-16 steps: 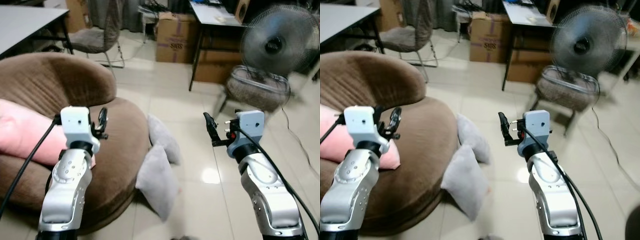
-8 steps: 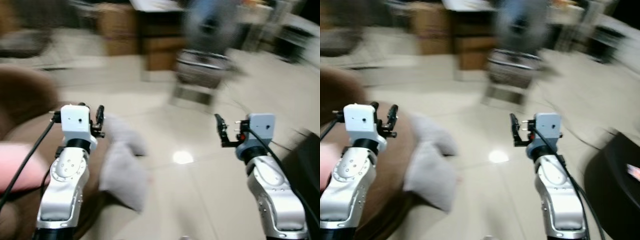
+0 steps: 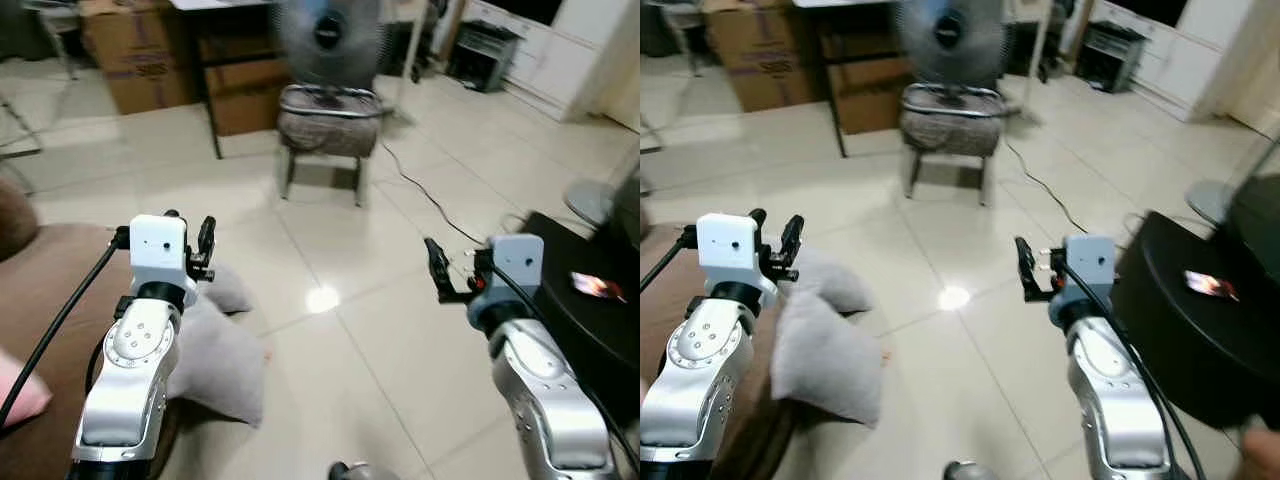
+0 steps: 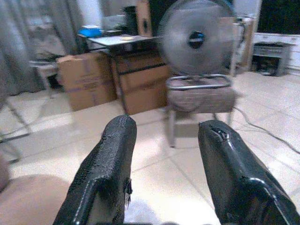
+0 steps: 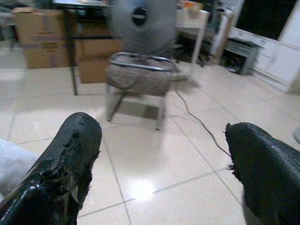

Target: Move the pillow to the sofa from floor

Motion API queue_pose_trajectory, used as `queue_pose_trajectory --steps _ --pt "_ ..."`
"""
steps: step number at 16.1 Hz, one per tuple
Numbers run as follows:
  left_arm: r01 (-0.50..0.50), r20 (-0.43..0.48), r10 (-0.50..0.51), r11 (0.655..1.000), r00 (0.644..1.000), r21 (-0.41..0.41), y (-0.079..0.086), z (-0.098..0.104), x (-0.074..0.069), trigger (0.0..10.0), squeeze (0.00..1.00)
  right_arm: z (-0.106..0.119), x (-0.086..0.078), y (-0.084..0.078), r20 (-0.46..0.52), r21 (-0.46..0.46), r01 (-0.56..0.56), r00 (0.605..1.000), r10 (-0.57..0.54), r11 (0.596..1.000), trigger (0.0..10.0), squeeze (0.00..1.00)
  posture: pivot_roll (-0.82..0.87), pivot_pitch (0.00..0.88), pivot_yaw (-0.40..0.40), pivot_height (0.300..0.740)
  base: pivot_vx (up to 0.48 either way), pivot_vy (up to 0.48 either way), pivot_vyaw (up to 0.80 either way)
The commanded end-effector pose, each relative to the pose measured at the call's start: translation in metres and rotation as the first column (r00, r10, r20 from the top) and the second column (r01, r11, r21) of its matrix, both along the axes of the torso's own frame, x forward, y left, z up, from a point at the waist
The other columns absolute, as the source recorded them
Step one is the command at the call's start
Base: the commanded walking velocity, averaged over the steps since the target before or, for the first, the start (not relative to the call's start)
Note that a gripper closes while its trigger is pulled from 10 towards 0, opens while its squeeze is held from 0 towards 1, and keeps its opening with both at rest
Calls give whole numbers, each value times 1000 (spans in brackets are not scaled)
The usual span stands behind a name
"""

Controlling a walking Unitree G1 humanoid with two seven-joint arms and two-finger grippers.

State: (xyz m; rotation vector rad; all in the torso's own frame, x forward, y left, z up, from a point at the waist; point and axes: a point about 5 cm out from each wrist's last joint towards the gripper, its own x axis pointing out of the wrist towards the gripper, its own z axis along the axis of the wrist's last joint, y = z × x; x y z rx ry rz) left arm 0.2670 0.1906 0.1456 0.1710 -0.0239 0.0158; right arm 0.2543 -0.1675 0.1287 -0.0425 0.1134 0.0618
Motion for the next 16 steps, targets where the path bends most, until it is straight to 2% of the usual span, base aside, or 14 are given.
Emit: queue_pose_trajectory --steps 1,6,9,11,14,16 --pt "-11 -2 11 999 1000 31 5 1 -3 10000 200 0 1 8 -1 -1 -48 999 48 999 10000 0 21 0 -15 740 0 262 0" --pt "-5 1 5 999 1000 34 1 1 -4 10000 196 -3 1 7 -4 -24 -47 999 47 999 10000 0 21 0 -15 740 0 52 0" --pt "65 10 -66 997 998 46 -6 2 -4 10000 200 -5 1 7 -13 15 -46 999 46 999 10000 0 19 0 -10 740 0 0 0" --pt "66 9 -66 996 998 52 -6 1 -5 10000 204 -4 0 8 -13 36 -48 999 49 998 10000 0 19 0 -10 740 270 0 0" --pt "53 5 -54 997 999 53 -4 1 -4 10000 212 -5 0 8 -14 30 -58 998 59 998 10000 0 19 0 -10 740 289 0 -800" --pt "47 1 -47 997 999 54 -3 0 -4 10000 220 -4 1 8 -7 16 -66 998 66 998 10000 0 20 0 -13 740 296 0 0"
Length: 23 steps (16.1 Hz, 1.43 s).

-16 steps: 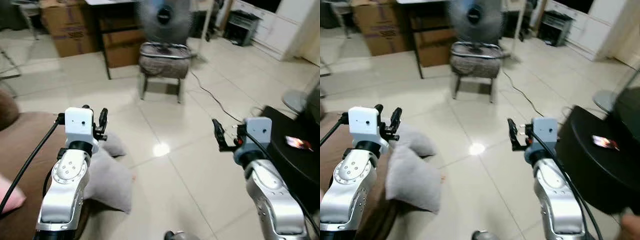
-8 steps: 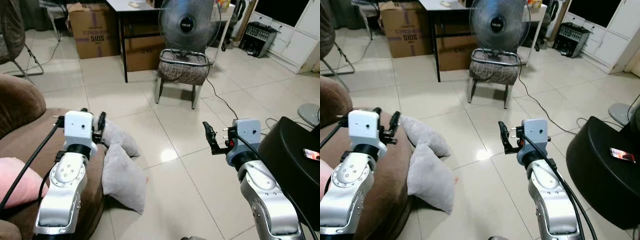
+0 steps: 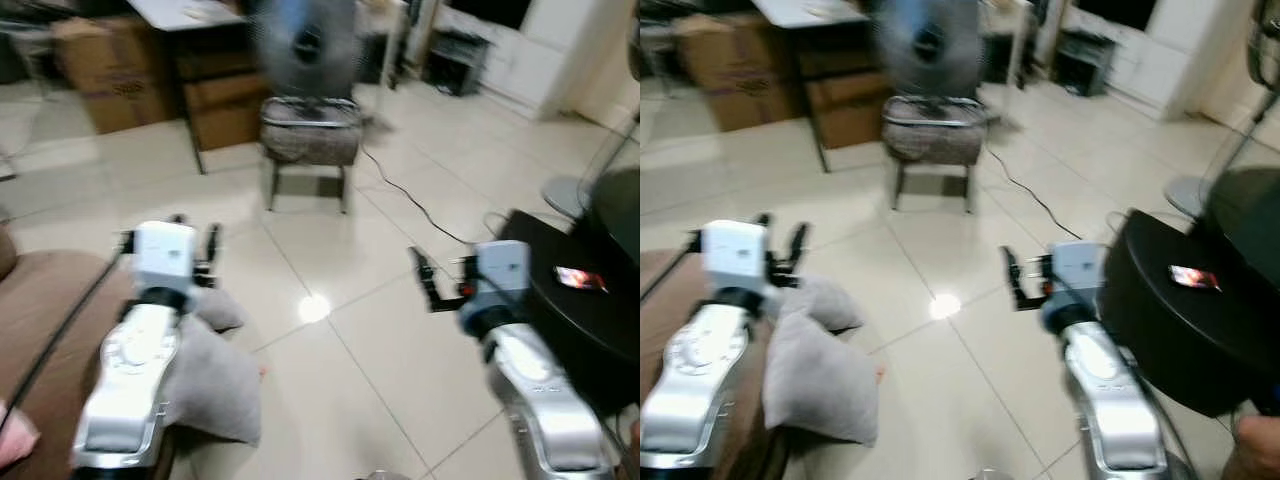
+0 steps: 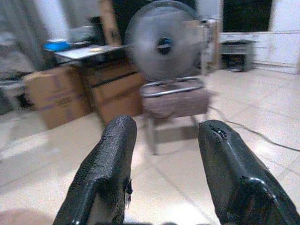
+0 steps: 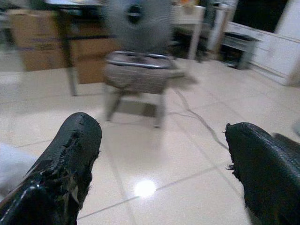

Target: Move the pillow to the sofa from floor

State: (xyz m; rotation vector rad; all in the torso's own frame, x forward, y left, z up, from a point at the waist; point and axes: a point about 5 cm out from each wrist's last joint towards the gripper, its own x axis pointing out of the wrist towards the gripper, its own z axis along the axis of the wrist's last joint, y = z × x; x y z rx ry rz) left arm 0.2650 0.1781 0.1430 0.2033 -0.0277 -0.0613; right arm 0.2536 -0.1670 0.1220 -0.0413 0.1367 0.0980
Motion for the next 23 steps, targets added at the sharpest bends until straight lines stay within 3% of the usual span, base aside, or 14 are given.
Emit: queue_pose_trajectory --steps 1,6,13,17,23 --pt "-30 6 30 999 1000 20 10 2 -2 10000 216 3 2 8 17 6 -37 999 37 999 10000 0 20 0 -14 740 307 0 0" --pt "-45 4 45 999 999 27 13 2 -2 10000 220 5 2 14 23 -31 -115 993 116 993 10000 0 21 0 -14 740 333 0 320" --pt "-66 2 66 997 998 41 19 1 -2 10000 212 2 1 17 13 2 -144 989 144 990 10000 0 25 0 -13 740 337 0 114" --pt "-8 -58 10 999 998 41 13 -11 -4 10000 196 0 -1 15 14 -12 -144 989 144 989 10000 0 24 0 -8 740 0 0 0" --pt "25 -38 -24 999 999 27 12 -12 -5 10000 196 -1 -3 8 39 -34 -123 991 124 992 10000 0 29 0 -3 700 0 0 0"
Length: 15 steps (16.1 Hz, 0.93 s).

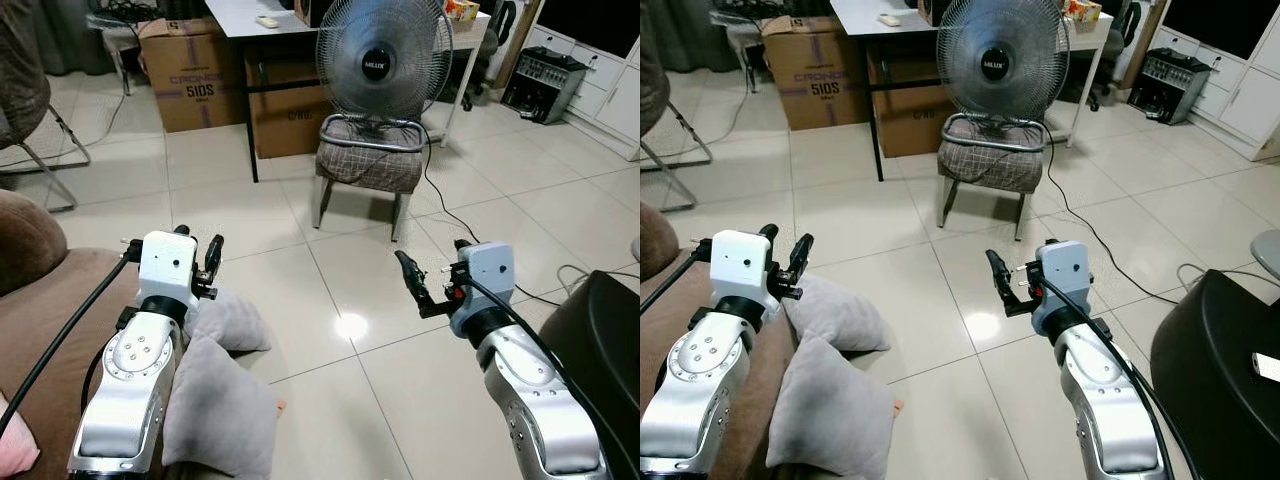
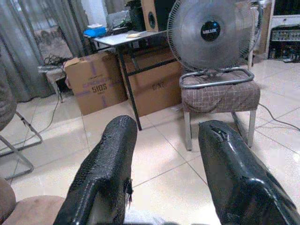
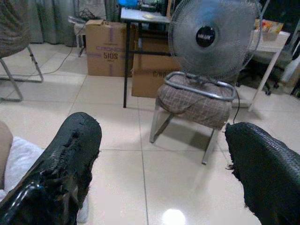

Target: Move the pillow to the sofa from floor

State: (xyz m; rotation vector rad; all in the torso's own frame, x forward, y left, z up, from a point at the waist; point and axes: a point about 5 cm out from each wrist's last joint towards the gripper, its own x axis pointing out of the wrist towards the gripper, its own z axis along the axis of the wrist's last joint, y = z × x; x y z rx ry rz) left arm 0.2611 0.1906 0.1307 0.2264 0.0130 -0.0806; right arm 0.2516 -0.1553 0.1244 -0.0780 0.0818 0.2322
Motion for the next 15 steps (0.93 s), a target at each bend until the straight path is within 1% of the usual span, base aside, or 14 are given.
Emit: queue_pose_trajectory --steps 1,3,6,11,12,14,15 --pt "11 -1 -11 1000 1000 16 2 -1 -1 10000 204 -4 -1 -4 -10 -8 17 1000 -17 1000 10000 0 29 0 -3 690 0 0 0" --pt "14 -4 -13 999 1000 31 4 -2 -1 10000 204 -4 -2 -5 -4 -5 19 1000 -19 1000 10000 0 29 0 2 670 0 0 0" --pt "18 -7 -18 999 1000 36 3 -2 -1 10000 204 -4 -2 -4 -3 -4 17 1000 -17 1000 10000 0 30 0 2 635 0 0 0" --pt "19 -7 -19 999 1000 42 3 -2 -1 10000 204 -5 -2 -3 -3 1 9 1000 -9 1000 10000 0 35 0 0 590 0 0 0" --pt "20 -6 -20 999 1000 46 3 -1 -1 10000 204 -5 -2 -2 -4 3 7 1000 -7 1000 10000 0 37 0 2 575 0 0 0" --pt "22 -6 -21 999 1000 50 3 -1 -1 10000 200 -6 -1 -2 -2 7 8 1000 -8 1000 10000 0 37 0 4 561 0 0 0" --pt "24 -6 -24 998 1000 53 3 0 -1 10000 200 -6 -2 -1 -3 10 9 1000 -9 1000 10000 0 38 0 6 561 0 0 0"
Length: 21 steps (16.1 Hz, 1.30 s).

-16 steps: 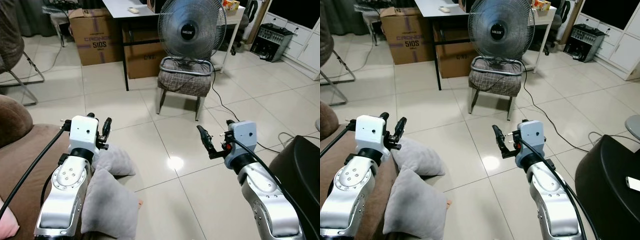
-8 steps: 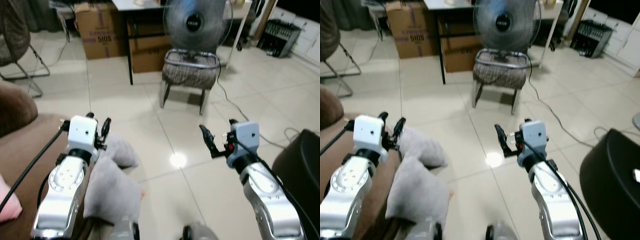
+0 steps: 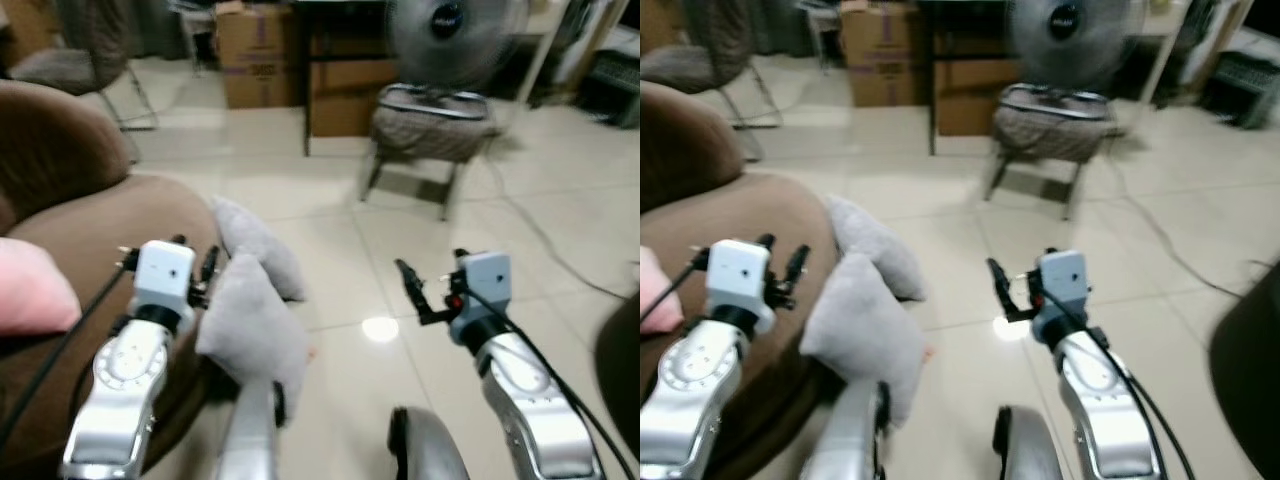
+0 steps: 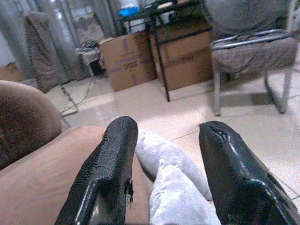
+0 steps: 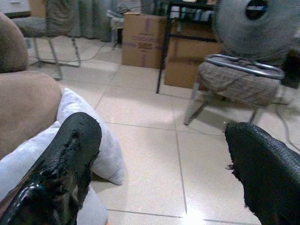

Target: Move the pillow to the sofa from floor

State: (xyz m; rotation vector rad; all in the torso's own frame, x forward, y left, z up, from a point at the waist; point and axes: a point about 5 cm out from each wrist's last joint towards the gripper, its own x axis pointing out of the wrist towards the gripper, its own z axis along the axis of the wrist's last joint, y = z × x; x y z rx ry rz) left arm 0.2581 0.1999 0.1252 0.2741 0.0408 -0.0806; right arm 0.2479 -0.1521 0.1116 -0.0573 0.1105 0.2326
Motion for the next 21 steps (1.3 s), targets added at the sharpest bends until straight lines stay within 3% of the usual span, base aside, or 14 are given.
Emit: queue_pose_trajectory --steps 1,10,14,21 --pt "28 20 -28 1000 999 6 -6 5 3 10000 204 6 2 -4 26 -6 8 1000 -8 1000 10000 0 40 0 7 561 0 0 0" --pt "8 27 -8 1000 1000 17 -5 6 6 10000 220 0 2 -6 7 -15 24 1000 -23 1000 10000 0 42 0 14 561 0 0 0" --pt "7 22 -7 1000 1000 15 -6 5 6 10000 231 0 2 -6 9 -31 18 1000 -18 999 10000 0 40 0 16 561 300 0 0" --pt "0 21 0 1000 1000 10 -5 5 6 10000 224 -1 1 2 6 -74 -63 998 64 995 10000 0 38 0 9 561 319 0 721"
